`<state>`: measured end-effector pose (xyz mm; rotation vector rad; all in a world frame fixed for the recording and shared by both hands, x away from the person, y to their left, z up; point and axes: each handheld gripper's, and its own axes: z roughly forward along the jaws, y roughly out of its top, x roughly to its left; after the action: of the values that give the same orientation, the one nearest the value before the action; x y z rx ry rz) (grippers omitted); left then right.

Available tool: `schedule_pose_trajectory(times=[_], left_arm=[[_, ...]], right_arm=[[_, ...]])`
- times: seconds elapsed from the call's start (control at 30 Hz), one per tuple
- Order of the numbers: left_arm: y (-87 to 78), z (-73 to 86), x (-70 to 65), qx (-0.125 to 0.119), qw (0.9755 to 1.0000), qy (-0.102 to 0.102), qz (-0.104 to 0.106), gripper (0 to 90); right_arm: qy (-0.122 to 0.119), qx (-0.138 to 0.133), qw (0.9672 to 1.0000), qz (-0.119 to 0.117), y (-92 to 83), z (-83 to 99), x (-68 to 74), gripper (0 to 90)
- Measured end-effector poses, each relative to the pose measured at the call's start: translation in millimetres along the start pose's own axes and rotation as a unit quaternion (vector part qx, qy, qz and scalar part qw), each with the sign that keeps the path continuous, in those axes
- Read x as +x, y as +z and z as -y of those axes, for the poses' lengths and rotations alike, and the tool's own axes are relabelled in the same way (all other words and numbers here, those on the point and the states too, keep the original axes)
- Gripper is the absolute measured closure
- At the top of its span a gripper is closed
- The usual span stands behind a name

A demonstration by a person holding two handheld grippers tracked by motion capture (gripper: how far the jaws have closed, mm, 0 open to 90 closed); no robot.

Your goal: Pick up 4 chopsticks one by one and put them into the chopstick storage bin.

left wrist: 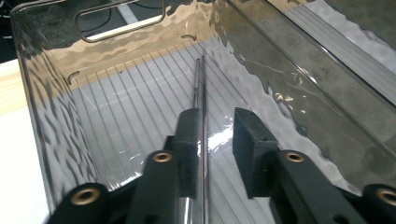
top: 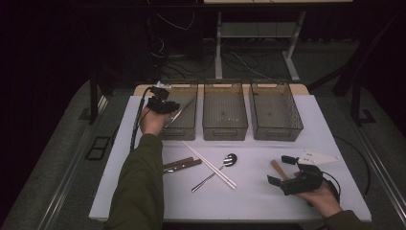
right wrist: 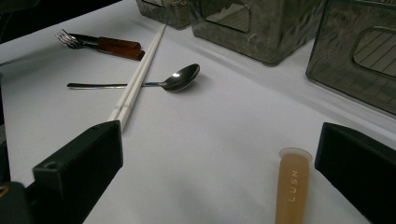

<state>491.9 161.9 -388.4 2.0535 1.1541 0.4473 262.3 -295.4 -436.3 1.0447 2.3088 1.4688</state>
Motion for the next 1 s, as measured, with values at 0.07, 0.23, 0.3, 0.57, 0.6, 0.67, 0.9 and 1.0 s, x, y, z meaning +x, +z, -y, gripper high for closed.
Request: schedule_pose_trajectory(times=[0.07, 0.23, 0.3, 0.57, 0.6, 0.67, 0.9, 1.0], left_arm=[[-0.3, 0.0, -0.2, -0.003, 1.0000, 0.001, 0.000, 62.4], [-4.3, 0.7, -0.7, -0.022, 0.9997, 0.003, 0.006, 51.9], [-7.5, 1.4, -1.9, -0.035, 0.9994, 0.006, 0.006, 46.4], [-25.2, 6.5, -10.6, -0.053, 0.9979, 0.002, 0.037, 38.4], [-27.6, 7.4, -12.4, -0.058, 0.9976, 0.000, 0.040, 38.0], [-33.0, 9.3, -16.3, -0.062, 0.9970, -0.001, 0.047, 36.6], [-50.5, 24.1, -37.6, -0.069, 0.9947, 0.016, 0.076, 31.3], [-56.5, 31.7, -47.6, -0.071, 0.9937, 0.019, 0.085, 30.2]], right_arm=[[0.000, 0.000, 1.0000, 0.000, 0.0, 0.1, 0.0, 1.1], [0.001, 0.001, 1.0000, 0.000, 0.3, 0.1, 0.1, 1.1], [0.000, 0.000, 1.0000, 0.000, 0.3, 0.0, 0.0, 1.0], [0.002, 0.002, 1.0000, 0.002, 0.8, 0.0, -0.1, 1.0], [0.002, 0.002, 1.0000, 0.003, 0.7, 0.0, -0.2, 1.0], [0.002, 0.002, 1.0000, 0.004, 0.6, 0.0, -0.2, 1.0], [0.001, 0.002, 1.0000, 0.005, 0.2, 0.1, -0.7, 1.0], [0.000, 0.002, 1.0000, 0.005, 0.3, 0.1, -0.4, 1.0]])
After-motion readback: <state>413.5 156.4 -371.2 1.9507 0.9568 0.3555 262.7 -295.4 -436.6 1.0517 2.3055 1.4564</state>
